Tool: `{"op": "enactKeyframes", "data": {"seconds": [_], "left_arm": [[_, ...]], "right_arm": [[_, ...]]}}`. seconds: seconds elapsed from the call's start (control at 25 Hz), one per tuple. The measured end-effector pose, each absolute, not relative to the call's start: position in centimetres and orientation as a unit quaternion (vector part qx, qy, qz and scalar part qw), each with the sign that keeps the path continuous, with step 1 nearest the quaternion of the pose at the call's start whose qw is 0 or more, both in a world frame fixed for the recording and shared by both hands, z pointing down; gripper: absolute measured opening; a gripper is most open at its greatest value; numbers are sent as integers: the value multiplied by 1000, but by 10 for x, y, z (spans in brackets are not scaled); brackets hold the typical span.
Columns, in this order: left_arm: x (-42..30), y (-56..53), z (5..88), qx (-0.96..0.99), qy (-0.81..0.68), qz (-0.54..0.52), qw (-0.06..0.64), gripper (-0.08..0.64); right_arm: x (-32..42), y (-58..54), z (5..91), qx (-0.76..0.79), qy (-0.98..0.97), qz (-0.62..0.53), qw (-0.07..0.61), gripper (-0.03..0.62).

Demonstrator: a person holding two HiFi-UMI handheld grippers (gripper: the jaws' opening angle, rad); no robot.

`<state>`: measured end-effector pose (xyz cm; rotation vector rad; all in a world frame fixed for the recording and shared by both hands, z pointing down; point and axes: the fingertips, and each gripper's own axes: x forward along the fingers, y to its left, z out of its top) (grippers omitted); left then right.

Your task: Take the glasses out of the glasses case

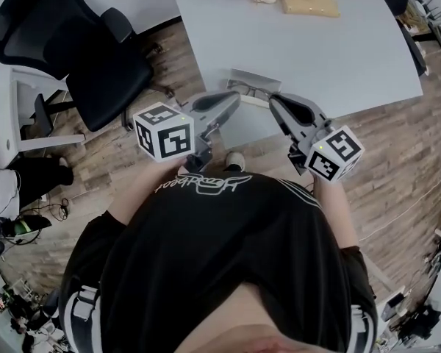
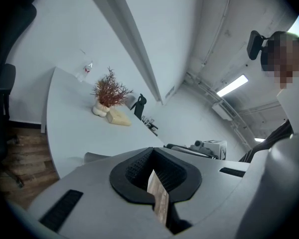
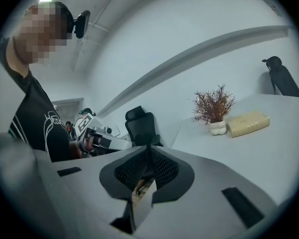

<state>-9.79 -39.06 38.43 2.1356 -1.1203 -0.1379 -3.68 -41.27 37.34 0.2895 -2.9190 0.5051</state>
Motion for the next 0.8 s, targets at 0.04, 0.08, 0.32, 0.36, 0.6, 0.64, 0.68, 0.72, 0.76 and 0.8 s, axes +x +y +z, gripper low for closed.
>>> {"op": "enactKeyframes", "data": {"seconds": [0.04, 0.08, 0.32, 0.36, 0.6, 0.64, 0.68, 0.72, 0.76, 0.8], "left_arm": [[-99, -392, 387, 825, -436, -52, 357, 6], [-99, -393, 391, 823, -438, -53, 359, 6], [-101, -398, 410, 814, -448, -43, 368, 6], [-102, -399, 413, 813, -448, -42, 370, 6], [-105, -403, 428, 808, -450, -43, 379, 6], [-105, -403, 431, 806, -451, -43, 381, 6], [-105, -401, 433, 805, -451, -41, 383, 6], [-105, -400, 436, 804, -452, -40, 385, 6], [-105, -400, 439, 803, -452, -40, 386, 6], [-106, -399, 441, 802, -453, -40, 388, 6]], "right_arm": [[-39, -415, 379, 92, -978, 163, 92, 11], [-40, -417, 385, 87, -979, 154, 105, 11], [-49, -426, 419, 76, -977, 104, 168, 11], [-51, -427, 423, 74, -977, 94, 176, 11], [-59, -432, 439, 55, -975, 53, 210, 12], [-60, -432, 442, 52, -974, 52, 215, 14], [-61, -432, 446, 48, -973, 53, 220, 21], [-62, -432, 450, 42, -972, 55, 225, 50], [-63, -433, 455, 36, -970, 55, 232, 86], [-65, -434, 459, 32, -969, 53, 239, 94]]}}
